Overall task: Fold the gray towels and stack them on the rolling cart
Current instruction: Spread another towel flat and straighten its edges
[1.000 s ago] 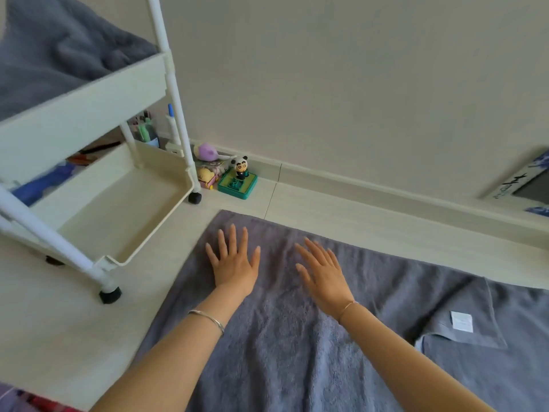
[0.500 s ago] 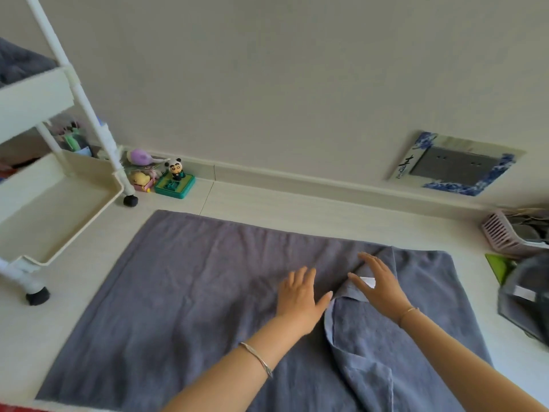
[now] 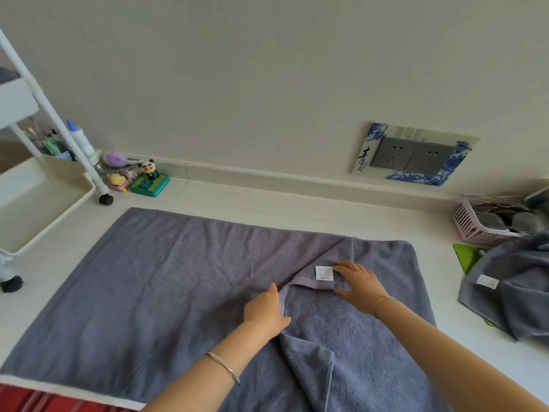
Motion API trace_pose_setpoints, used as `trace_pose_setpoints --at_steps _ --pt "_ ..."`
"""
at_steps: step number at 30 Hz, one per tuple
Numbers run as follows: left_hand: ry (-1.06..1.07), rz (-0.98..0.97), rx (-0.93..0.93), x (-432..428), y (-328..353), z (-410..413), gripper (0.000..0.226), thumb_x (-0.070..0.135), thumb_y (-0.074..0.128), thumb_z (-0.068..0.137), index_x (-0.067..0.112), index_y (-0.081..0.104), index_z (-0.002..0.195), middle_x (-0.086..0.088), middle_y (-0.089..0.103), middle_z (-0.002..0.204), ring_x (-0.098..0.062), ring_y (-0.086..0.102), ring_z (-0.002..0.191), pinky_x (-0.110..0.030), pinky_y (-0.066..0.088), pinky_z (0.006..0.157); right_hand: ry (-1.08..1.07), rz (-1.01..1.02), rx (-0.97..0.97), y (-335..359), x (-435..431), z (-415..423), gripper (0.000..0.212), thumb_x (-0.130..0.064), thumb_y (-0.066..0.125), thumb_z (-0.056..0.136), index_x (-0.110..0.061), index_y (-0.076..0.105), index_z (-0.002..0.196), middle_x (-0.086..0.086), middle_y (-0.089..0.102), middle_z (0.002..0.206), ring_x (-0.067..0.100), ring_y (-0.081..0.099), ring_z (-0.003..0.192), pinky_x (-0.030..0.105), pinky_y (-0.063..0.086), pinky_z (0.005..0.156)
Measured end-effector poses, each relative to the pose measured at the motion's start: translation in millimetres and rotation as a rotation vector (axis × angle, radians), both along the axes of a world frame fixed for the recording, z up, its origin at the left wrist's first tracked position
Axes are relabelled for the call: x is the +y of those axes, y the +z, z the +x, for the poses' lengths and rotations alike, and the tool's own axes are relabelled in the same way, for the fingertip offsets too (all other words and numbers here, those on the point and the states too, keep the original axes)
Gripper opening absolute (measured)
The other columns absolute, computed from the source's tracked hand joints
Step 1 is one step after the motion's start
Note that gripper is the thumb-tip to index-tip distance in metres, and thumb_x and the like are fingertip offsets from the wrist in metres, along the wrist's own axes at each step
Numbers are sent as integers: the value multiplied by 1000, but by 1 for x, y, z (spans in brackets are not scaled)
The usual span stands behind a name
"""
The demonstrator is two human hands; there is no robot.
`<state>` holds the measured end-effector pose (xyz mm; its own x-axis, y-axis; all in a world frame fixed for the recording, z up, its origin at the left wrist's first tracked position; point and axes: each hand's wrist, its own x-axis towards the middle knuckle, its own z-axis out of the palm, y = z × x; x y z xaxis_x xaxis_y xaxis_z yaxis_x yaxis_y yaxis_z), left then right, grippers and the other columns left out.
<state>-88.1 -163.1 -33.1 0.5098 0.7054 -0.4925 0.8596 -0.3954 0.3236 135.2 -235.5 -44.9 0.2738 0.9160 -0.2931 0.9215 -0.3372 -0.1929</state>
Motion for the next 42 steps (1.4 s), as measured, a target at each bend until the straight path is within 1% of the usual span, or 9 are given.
trace_pose_setpoints --at_steps 4,11,16,20,22,25,27,33,42 --pt "53 -228 30 1 2 -8 73 19 74 75 9 31 133 -9 53 126 -26 54 114 -38 48 95 81 34 -88 1 5 7 54 -33 53 92 -20 37 142 -1 39 142 20 38 130 31 29 107" --pt "16 -369 -75 -5 4 -25 69 3 67 79 14 33 138 3 50 103 -14 50 87 -19 42 66 157 98 -112 4 8 27 46 -13 55 88 -22 51 133 -2 52 133 20 49 120 28 37 95" --pt "160 -335 -247 -17 -4 -22 22 32 70 81 19 54 86 4 53 83 -9 46 72 -23 40 68 -34 169 53 -8 8 47 36 -7 62 81 -23 69 112 2 57 125 26 47 119 35 38 99" --pt "180 -502 -312 -26 4 -17 32 33 57 91 17 53 118 1 58 123 -12 56 108 -34 47 95 -239 313 401 1 11 49 21 1 56 87 -15 67 96 11 65 101 26 58 83 35 46 70" --pt "283 -744 -422 -31 21 -16 27 29 48 98 25 45 125 9 53 130 -10 52 117 -28 48 90 -299 441 573 21 20 45 14 -2 54 92 -13 59 86 10 63 85 22 53 76 27 42 67" --pt "327 -976 -566 -28 48 -17 25 23 46 100 24 50 125 4 62 126 -14 59 115 -31 52 88 -297 606 578 59 41 38 21 -11 53 95 1 48 78 15 48 71 19 42 70 22 33 59" --pt "284 -977 -602 -23 69 -21 30 22 48 99 17 52 128 -5 61 128 -19 59 115 -35 50 92 -256 671 578 84 56 30 29 -17 54 95 9 49 83 20 44 71 19 38 67 30 31 60" --pt "303 -1000 -790 1 127 -52 35 15 52 95 19 50 129 -5 62 127 -25 57 119 -43 43 104 -192 869 700 139 100 -14 22 -19 58 93 -4 57 77 0 46 66 0 35 56 17 31 55" --pt "342 -1011 -940 60 162 -177 43 10 54 88 20 51 130 -7 62 126 -26 57 119 -37 47 101 -121 923 733 162 186 -132 31 -20 61 92 7 59 78 3 44 68 3 35 61 22 30 56"
